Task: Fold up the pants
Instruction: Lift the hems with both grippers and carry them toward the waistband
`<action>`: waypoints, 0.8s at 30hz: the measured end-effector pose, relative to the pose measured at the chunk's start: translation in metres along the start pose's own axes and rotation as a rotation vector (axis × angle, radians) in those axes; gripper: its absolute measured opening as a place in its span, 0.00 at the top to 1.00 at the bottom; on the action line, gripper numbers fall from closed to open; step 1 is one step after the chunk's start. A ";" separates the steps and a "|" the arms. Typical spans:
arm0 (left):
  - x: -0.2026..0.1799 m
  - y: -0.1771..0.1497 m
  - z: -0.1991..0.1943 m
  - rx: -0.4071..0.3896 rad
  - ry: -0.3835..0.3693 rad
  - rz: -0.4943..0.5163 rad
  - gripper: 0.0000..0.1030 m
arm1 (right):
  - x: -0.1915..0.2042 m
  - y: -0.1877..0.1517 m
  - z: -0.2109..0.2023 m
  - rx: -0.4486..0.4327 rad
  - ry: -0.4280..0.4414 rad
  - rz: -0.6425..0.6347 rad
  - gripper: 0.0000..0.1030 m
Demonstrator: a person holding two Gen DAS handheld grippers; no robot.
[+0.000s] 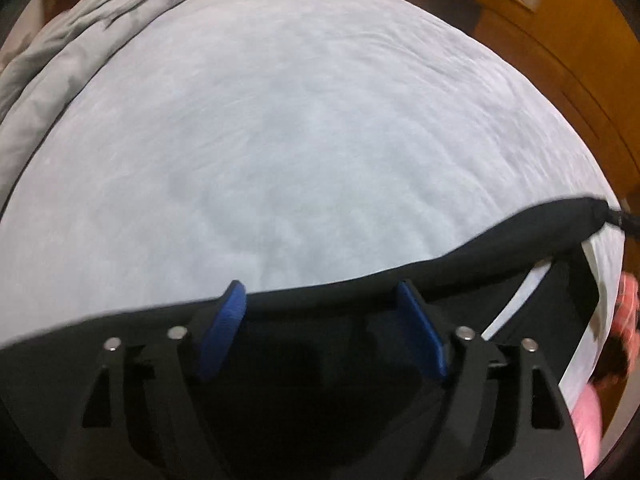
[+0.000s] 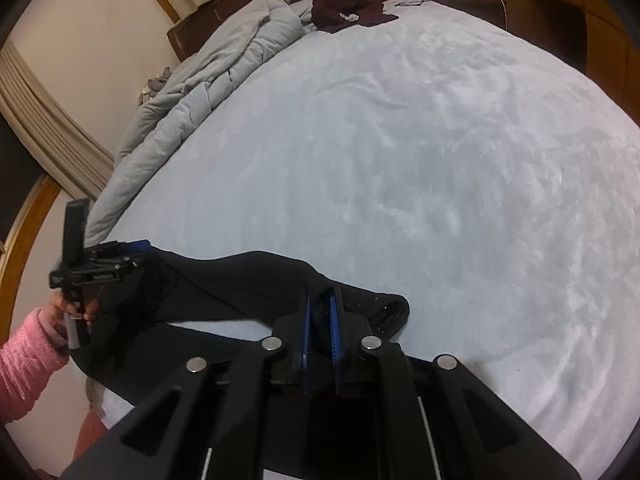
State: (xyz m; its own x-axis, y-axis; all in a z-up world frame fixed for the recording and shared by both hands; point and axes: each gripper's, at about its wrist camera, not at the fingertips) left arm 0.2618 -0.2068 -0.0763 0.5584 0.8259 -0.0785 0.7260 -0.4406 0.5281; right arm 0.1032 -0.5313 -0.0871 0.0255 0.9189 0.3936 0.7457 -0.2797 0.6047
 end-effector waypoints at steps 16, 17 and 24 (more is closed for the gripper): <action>0.004 -0.008 0.051 0.188 -0.116 0.161 0.79 | -0.005 0.009 0.006 0.015 0.024 0.039 0.92; 0.003 -0.009 0.051 0.186 -0.113 0.166 0.84 | -0.005 0.009 0.008 0.016 0.024 0.038 0.92; -0.013 -0.021 0.019 0.081 -0.034 0.170 0.94 | -0.006 0.013 0.007 0.004 0.025 0.054 0.92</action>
State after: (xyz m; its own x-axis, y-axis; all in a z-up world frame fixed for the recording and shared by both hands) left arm 0.2471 -0.2149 -0.1027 0.6881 0.7253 -0.0232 0.6491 -0.6009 0.4664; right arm 0.1175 -0.5381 -0.0864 0.0486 0.8953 0.4428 0.7461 -0.3273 0.5798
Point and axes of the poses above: each gripper's, at about its wrist camera, not at the fingertips, and z roughly the way its jaws point, x to its left, y to its top, and after that the axes turned 6 degrees about -x, right-handed
